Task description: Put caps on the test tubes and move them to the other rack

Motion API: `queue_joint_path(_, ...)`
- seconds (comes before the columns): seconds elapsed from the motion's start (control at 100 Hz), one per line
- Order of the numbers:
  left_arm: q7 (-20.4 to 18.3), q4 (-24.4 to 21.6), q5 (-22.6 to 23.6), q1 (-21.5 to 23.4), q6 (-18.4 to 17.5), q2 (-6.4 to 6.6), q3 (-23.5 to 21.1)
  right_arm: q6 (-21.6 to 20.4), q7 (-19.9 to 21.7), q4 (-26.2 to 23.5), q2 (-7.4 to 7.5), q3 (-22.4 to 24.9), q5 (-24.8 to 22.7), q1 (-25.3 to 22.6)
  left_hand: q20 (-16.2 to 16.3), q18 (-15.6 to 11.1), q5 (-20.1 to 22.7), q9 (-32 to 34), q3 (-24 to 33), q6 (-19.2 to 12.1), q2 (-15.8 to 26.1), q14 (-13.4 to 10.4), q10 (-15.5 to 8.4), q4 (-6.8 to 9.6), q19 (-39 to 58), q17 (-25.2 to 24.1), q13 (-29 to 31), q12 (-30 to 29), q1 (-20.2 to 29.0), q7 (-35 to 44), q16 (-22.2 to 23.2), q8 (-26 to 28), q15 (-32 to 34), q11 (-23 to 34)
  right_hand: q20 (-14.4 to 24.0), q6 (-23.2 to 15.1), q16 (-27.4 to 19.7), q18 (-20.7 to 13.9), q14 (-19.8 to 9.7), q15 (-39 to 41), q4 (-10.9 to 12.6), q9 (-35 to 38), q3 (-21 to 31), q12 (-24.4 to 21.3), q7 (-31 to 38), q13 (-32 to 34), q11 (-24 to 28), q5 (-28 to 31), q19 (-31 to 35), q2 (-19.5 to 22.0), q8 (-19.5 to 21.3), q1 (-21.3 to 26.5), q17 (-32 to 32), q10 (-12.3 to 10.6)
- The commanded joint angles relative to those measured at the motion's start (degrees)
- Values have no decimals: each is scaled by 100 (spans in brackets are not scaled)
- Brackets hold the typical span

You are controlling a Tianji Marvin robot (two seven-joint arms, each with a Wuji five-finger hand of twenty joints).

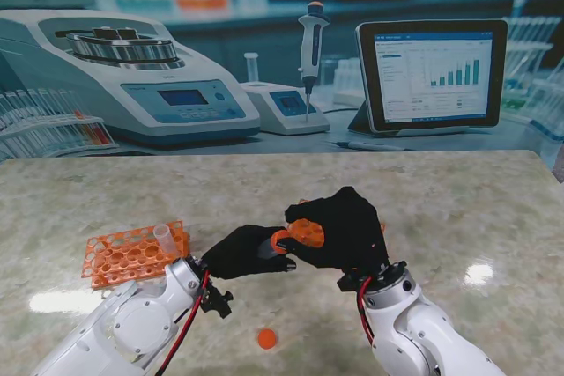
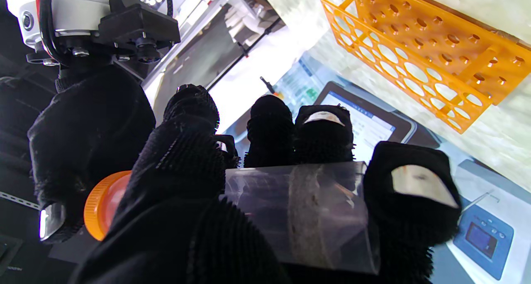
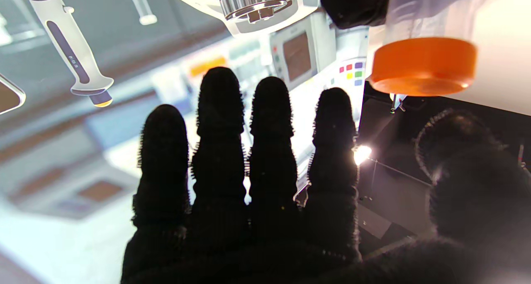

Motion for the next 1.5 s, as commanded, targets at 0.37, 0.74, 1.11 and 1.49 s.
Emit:
queue_joint_path(0.37,-11,-29,-6,6,4,-11,7,-514,-92,134,108,-131,-310,47,-22,-306,121,25,129,-327,274,-27,-198,23,485,151,13,5,125,114,98,165,209,-38,356,442,105,-374,-349,180,15,-530,600,-480,-484,357,-463,-780,78,-566,-579,-398,553,180)
queue_joint_path(0.74,19,-26,14,14,-38,-15,4,-674,-75,184,176,-281,-494,127,-22,-306,126,27,129,-322,268,-22,-197,23,485,151,6,5,129,115,98,166,204,-35,648,212,220,-513,-473,262,-10,-451,693,-387,-127,458,-278,-663,257,-1086,-666,1385,950,164)
queue_joint_path(1.11,41,-40,36,29,-90,-15,8,-916,210,262,211,-352,-477,257,-21,-306,124,26,128,-323,264,-22,-198,23,485,151,6,5,130,116,99,168,204,-37,609,-61,271,-560,-526,375,-268,-269,1013,260,1184,606,-132,-829,199,-1505,-1171,2126,1267,92)
queue_joint_path(1.49,70,-89,87,90,-198,-9,-14,-1171,744,248,289,-333,-544,342,-22,-305,119,18,128,-325,265,-22,-189,17,482,147,6,7,129,115,99,171,204,-39,673,-37,358,-446,-506,519,-215,-167,1461,672,1743,675,-63,-958,202,-1390,-1122,2655,1232,80)
